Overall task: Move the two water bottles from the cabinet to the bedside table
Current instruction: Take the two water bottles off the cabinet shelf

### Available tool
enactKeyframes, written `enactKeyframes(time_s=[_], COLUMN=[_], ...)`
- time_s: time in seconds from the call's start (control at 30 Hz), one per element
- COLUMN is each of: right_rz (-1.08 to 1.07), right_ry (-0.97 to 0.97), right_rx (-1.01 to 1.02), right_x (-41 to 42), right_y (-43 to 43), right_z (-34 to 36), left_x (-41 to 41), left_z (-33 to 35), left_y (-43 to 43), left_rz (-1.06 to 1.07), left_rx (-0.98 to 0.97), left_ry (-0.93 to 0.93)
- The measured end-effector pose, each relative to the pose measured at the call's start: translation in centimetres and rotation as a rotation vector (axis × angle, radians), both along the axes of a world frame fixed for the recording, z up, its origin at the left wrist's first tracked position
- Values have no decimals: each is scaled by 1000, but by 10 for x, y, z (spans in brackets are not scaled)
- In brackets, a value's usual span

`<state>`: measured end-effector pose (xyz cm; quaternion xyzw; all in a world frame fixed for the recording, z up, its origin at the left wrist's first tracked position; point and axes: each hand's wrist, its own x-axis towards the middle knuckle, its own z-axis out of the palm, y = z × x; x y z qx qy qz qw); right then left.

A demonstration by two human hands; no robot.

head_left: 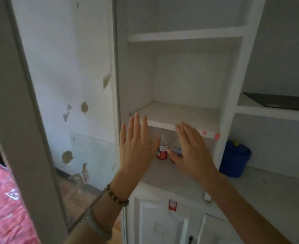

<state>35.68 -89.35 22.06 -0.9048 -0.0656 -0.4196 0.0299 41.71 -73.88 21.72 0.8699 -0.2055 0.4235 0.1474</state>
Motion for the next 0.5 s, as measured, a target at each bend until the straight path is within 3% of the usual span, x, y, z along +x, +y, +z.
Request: enactKeyframes(time_s=[0.23, 0.5], right_rz=[-75, -131], right_ry=[198, 289], right_rx=[30, 195], right_x=[20, 82], right_y=[-42, -79], right_z=[-76, -137], left_x=[33, 115], left_z=[-79, -148], left_y=[-44, -89], left_rz=[-63, -151], left_rx=[35, 45], left_ry=[193, 414])
